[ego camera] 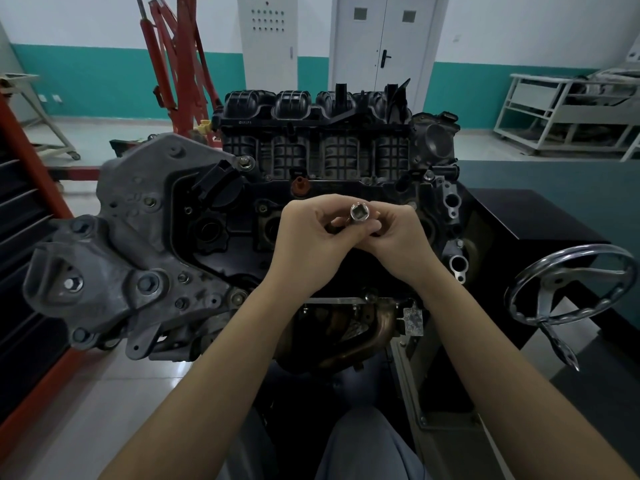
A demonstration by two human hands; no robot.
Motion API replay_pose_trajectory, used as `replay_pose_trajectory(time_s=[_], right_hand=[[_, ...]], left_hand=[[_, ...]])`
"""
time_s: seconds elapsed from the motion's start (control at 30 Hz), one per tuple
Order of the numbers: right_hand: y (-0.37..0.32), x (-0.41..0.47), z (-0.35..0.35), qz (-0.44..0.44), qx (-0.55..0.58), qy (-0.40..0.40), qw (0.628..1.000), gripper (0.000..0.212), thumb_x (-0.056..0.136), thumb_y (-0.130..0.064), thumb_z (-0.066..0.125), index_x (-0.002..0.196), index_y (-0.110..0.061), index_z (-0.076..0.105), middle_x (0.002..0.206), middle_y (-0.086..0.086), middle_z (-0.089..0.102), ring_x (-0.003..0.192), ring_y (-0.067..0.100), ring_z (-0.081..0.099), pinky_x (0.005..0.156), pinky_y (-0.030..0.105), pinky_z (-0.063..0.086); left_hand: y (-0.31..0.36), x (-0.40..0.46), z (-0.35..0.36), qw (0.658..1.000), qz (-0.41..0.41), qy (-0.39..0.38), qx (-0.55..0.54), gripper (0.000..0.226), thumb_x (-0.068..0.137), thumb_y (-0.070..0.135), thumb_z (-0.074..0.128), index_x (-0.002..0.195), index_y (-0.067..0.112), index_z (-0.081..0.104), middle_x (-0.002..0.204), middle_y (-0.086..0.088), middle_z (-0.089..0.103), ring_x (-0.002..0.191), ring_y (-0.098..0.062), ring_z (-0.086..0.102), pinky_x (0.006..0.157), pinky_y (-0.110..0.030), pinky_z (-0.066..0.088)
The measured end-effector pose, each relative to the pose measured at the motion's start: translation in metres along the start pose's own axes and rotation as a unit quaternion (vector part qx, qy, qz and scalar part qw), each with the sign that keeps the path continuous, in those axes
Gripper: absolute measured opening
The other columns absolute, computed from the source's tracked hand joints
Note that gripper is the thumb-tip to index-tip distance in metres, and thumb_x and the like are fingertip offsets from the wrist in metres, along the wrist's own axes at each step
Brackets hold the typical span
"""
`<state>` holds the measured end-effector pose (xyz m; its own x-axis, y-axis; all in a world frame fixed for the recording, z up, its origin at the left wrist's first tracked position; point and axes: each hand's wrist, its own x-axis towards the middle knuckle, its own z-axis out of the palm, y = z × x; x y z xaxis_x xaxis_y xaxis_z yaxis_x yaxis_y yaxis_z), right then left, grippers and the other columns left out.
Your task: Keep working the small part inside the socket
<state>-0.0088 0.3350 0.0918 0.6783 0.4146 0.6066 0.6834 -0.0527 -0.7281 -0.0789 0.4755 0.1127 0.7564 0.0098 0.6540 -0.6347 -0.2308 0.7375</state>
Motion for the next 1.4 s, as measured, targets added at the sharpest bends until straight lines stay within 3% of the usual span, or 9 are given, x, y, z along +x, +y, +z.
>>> replay_pose_trajectory(time_s=[0.1,0.17,0.33,0.5,0.73,0.9,1.1,1.3,1.4], right_hand=[[-0.0043,-0.0016,0.0005,0.007,0.008,-0.018,1.000,0.027,0.080,0.002,0.068,0.091,-0.023,0.067,0.082,-0.019,0.071,0.085,0.000,0.068,0.075,0.014,0.049],[-0.0050,-0.0015,0.0011,0.007,0.009,-0.004,1.000,0.028,0.077,0.002,0.068,0.088,-0.024,0.066,0.077,-0.021,0.071,0.080,-0.003,0.067,0.072,0.011,0.048],[-0.0014,-0.0003,0.0003,-0.002,0.019,0.002,1.000,0.018,0.078,0.004,0.073,0.094,-0.004,0.071,0.090,0.006,0.073,0.088,0.017,0.070,0.082,0.028,0.054],[-0.0054,-0.0010,0.0021,0.000,0.000,-0.015,1.000,0.033,0.080,0.002,0.067,0.093,-0.029,0.066,0.086,-0.023,0.071,0.088,-0.001,0.068,0.078,0.013,0.049],[-0.0034,-0.0004,0.0011,0.003,0.013,0.004,1.000,0.018,0.078,0.005,0.072,0.094,-0.004,0.070,0.090,0.007,0.072,0.087,0.015,0.070,0.081,0.027,0.054],[-0.0057,-0.0011,0.0020,-0.005,0.003,0.001,1.000,0.032,0.080,0.008,0.067,0.096,-0.020,0.067,0.087,-0.013,0.070,0.084,0.000,0.068,0.077,0.015,0.050],[-0.0035,-0.0003,0.0012,0.004,-0.001,0.009,1.000,0.017,0.078,0.004,0.073,0.094,-0.001,0.071,0.089,0.010,0.073,0.086,0.018,0.071,0.079,0.028,0.055],[-0.0064,-0.0013,0.0019,-0.003,0.007,-0.001,1.000,0.031,0.078,0.002,0.069,0.094,-0.025,0.067,0.083,-0.020,0.072,0.086,0.000,0.068,0.076,0.014,0.050],[-0.0038,-0.0004,0.0023,0.005,0.005,0.018,1.000,0.025,0.077,0.004,0.072,0.092,-0.016,0.071,0.085,-0.007,0.073,0.085,0.009,0.070,0.078,0.023,0.054]], left_hand=[[-0.0008,0.0013,-0.0017,0.999,-0.005,-0.036,-0.030,0.022,0.083,-0.006,0.068,0.103,0.002,0.072,0.097,-0.010,0.074,0.097,-0.018,0.071,0.090,-0.037,0.056],[0.0000,0.0010,-0.0024,0.997,-0.006,-0.055,-0.048,0.028,0.084,-0.009,0.066,0.109,0.004,0.069,0.101,-0.012,0.073,0.100,-0.020,0.070,0.092,-0.037,0.055],[0.0007,-0.0005,-0.0013,1.000,0.011,-0.003,0.002,0.023,0.079,-0.002,0.074,0.097,0.012,0.073,0.094,-0.003,0.075,0.092,-0.014,0.071,0.087,-0.036,0.057],[0.0010,-0.0004,-0.0028,0.999,-0.009,-0.034,-0.036,0.034,0.083,-0.008,0.067,0.110,0.012,0.068,0.099,-0.002,0.073,0.097,-0.012,0.070,0.089,-0.026,0.055],[0.0016,0.0015,-0.0031,1.000,0.009,-0.010,0.015,0.020,0.077,-0.002,0.075,0.094,0.010,0.074,0.091,-0.002,0.075,0.089,-0.013,0.072,0.085,-0.037,0.058],[0.0026,-0.0007,-0.0029,0.999,-0.001,-0.035,-0.035,0.031,0.082,-0.008,0.068,0.108,0.009,0.069,0.099,-0.006,0.073,0.097,-0.015,0.071,0.089,-0.030,0.055],[0.0013,-0.0003,-0.0005,0.999,0.010,0.010,0.029,0.020,0.074,0.001,0.079,0.090,0.012,0.074,0.087,0.000,0.074,0.086,-0.010,0.071,0.083,-0.032,0.057],[0.0016,-0.0001,-0.0018,0.999,0.000,-0.043,-0.029,0.033,0.085,-0.009,0.065,0.112,0.009,0.068,0.101,-0.002,0.072,0.099,-0.012,0.070,0.088,-0.025,0.054],[0.0016,0.0007,-0.0017,1.000,0.010,-0.027,0.005,0.030,0.081,-0.004,0.071,0.108,0.009,0.070,0.100,-0.003,0.074,0.098,-0.012,0.070,0.090,-0.031,0.055]])
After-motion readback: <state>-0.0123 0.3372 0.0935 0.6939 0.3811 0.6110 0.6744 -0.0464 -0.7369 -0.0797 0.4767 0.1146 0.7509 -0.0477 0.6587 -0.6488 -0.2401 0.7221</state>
